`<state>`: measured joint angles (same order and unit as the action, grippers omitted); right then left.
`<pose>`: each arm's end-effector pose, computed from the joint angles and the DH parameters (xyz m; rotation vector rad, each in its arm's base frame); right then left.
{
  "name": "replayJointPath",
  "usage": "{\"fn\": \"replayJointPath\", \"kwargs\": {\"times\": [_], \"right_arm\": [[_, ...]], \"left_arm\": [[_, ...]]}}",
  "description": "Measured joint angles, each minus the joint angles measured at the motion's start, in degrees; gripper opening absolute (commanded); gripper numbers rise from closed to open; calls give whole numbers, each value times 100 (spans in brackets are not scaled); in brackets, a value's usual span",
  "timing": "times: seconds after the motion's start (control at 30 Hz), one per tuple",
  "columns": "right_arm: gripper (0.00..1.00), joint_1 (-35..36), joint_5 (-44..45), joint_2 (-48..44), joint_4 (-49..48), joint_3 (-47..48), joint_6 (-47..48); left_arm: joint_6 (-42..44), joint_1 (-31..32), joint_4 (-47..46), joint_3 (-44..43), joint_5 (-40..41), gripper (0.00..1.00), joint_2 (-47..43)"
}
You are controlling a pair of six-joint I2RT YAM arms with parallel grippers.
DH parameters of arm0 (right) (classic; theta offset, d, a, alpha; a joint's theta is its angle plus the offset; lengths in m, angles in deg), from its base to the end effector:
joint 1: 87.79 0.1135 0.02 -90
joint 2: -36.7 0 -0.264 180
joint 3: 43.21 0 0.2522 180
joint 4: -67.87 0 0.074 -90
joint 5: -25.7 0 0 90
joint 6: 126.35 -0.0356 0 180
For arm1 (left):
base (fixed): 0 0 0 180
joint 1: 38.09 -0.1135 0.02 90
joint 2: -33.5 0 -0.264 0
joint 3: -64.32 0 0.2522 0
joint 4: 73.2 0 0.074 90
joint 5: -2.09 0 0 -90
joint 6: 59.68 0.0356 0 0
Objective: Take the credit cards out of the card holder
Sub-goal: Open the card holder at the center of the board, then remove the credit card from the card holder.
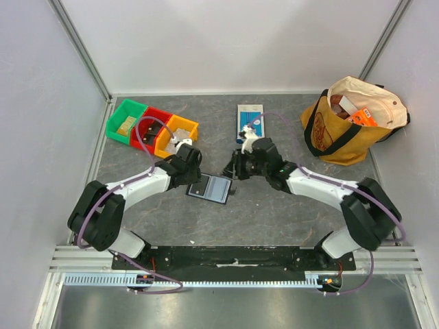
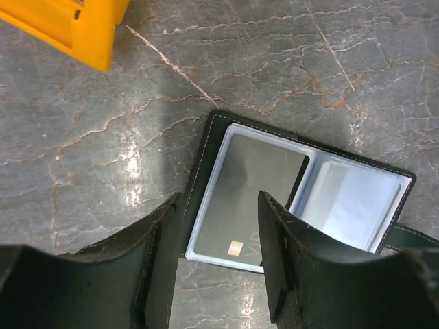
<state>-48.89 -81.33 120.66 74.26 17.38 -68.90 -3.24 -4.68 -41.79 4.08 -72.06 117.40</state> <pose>0.2406 0.2075 0.2224 -0.3183 2.2253 1.0308 0.2432 -0.1488 0.1860 -0.1120 2.4825 -0.1427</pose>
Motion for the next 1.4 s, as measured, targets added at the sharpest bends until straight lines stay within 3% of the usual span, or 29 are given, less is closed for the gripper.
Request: {"fn": "replayJointPath", "kwargs": {"times": [0.17,0.43,0.67,0.87,1.1,1.4], "right_arm": [[41,328,-225,973,-610,476,-328],[42,358,-411,2133,-1047,413,-826],[41,149,-564,1690,-1373,-411,-863],[40,39,-446,876,-654,-868,-507],[31,44,-396,391,76,-590,-212],[27,46,-562,1012,2,68,-85]], "left_arm": [[15,-188,-203,52,-302,53,304],[4,-229,-535,210,-527,48,496],[-236,-221,-1257,887,-1117,46,46],[-874,538,-1506,1622,-1665,47,-660],[-1458,796,-1353,2100,-1744,49,-1325],[-1486,798,-1469,1746,-1751,49,-793]]}}
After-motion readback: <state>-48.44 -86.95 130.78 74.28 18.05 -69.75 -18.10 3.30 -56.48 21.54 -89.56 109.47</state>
